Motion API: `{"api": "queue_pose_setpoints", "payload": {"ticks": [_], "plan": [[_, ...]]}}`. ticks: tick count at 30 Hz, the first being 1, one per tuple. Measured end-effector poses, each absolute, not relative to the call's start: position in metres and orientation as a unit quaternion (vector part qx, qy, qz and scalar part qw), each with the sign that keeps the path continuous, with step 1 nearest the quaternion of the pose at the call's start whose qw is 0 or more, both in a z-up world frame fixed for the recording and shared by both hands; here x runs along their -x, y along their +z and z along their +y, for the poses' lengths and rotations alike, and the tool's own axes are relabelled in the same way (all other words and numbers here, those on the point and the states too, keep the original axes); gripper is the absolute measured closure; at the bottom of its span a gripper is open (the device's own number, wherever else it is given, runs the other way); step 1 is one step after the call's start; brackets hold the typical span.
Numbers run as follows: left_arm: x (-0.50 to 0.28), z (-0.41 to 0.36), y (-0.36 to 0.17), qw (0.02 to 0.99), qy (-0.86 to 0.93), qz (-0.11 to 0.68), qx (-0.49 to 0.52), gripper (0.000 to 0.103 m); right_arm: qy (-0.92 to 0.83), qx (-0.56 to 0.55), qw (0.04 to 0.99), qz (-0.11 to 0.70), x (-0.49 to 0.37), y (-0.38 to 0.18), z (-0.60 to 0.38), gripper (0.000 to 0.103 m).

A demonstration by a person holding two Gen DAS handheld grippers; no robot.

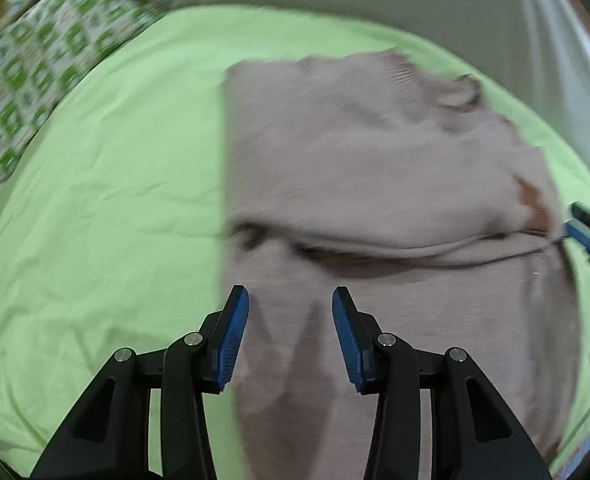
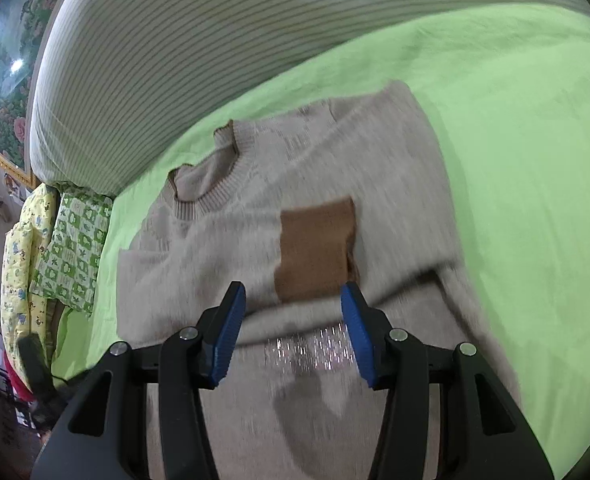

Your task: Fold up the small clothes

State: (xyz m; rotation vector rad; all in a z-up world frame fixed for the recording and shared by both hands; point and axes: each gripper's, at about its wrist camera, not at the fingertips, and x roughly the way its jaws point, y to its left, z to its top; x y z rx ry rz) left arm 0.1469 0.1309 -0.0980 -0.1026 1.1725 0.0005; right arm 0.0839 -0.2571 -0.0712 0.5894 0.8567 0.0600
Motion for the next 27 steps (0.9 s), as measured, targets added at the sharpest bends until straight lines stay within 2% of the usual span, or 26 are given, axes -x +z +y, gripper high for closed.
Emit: {"api": "queue_pose_setpoints", "payload": {"ticks": [9,11,13,14,18,24,27], "plan": [[-0.182,0.13,-0.123,0.846,0.069,0.529,0.024,0.056,0.001,-0.243,0.846,0.474,-0.132,-0.108,-0.259,0.052],[-0.189,0.135,-0.123,0.848,0.087,0.52,0.047,0.056,0.01,-0.238,0.844,0.48,-0.136,-0.112,-0.253,0.053],[-0.191,0.145,-0.119,0.849,0.109,0.513,0.072,0.056,0.02,-0.228,0.847,0.479,-0.138,-0.111,-0.245,0.085],[-0.192,0.152,-0.117,0.85,0.125,0.505,0.087,0.056,0.03,-0.233,0.845,0.481,-0.141,-0.11,-0.243,0.097],[-0.19,0.164,-0.108,0.853,0.164,0.485,0.103,0.061,0.063,-0.245,0.864,0.435,-0.145,-0.072,-0.24,0.098],[-0.184,0.162,-0.105,0.852,0.17,0.486,0.1,0.068,0.153,-0.25,0.907,0.302,-0.123,0.048,-0.242,0.098],[-0.185,0.155,-0.106,0.851,0.157,0.491,0.101,0.068,0.128,-0.228,0.917,0.302,-0.11,0.054,-0.266,0.098]]}}
